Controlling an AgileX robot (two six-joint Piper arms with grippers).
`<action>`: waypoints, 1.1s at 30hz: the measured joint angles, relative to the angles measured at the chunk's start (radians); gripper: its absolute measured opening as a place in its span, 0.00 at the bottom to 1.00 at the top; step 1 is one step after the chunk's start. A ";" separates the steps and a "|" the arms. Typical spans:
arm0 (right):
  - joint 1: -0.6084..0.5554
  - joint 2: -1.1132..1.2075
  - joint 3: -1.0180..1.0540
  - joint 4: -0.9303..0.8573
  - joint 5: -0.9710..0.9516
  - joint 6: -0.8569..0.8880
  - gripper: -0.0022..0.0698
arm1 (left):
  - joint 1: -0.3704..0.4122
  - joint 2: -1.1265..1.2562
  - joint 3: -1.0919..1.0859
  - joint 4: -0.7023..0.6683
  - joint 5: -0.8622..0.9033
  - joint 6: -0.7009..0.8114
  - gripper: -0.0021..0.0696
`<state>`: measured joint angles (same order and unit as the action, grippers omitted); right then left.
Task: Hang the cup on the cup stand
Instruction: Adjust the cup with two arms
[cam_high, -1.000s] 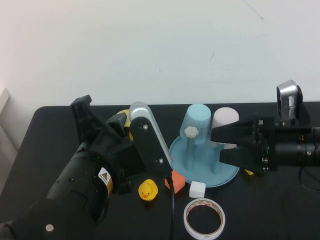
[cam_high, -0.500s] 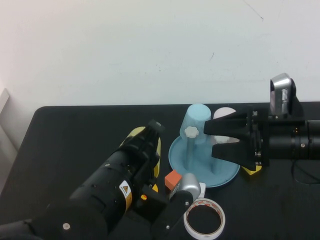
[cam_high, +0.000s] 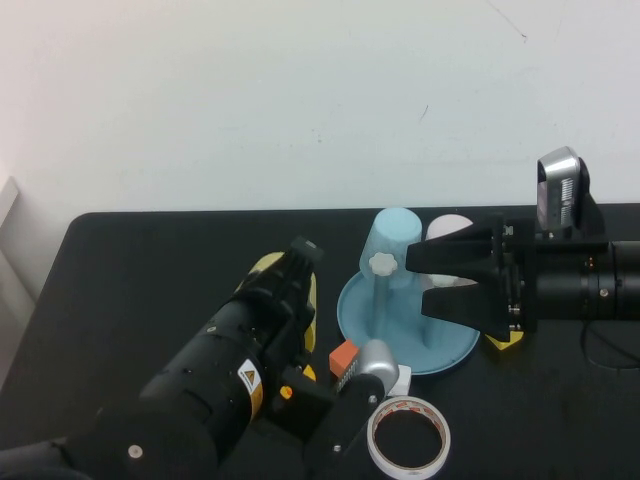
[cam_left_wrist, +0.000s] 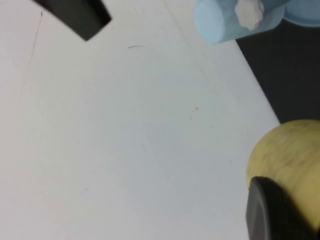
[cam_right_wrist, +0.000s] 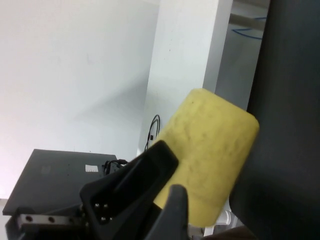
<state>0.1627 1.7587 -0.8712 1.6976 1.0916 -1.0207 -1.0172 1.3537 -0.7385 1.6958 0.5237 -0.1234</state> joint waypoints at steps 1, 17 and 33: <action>0.000 0.000 0.000 0.000 0.000 0.000 0.99 | 0.000 0.000 0.000 -0.012 -0.005 -0.025 0.04; 0.000 0.000 0.000 0.000 0.017 -0.002 0.99 | 0.000 0.001 0.000 -0.168 -0.022 -0.901 0.04; 0.009 0.000 0.000 0.000 0.007 0.142 0.99 | 0.000 0.005 -0.015 -0.017 0.234 -1.674 0.04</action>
<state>0.1713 1.7587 -0.8712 1.6976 1.0981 -0.8783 -1.0172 1.3584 -0.7540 1.6785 0.7577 -1.7977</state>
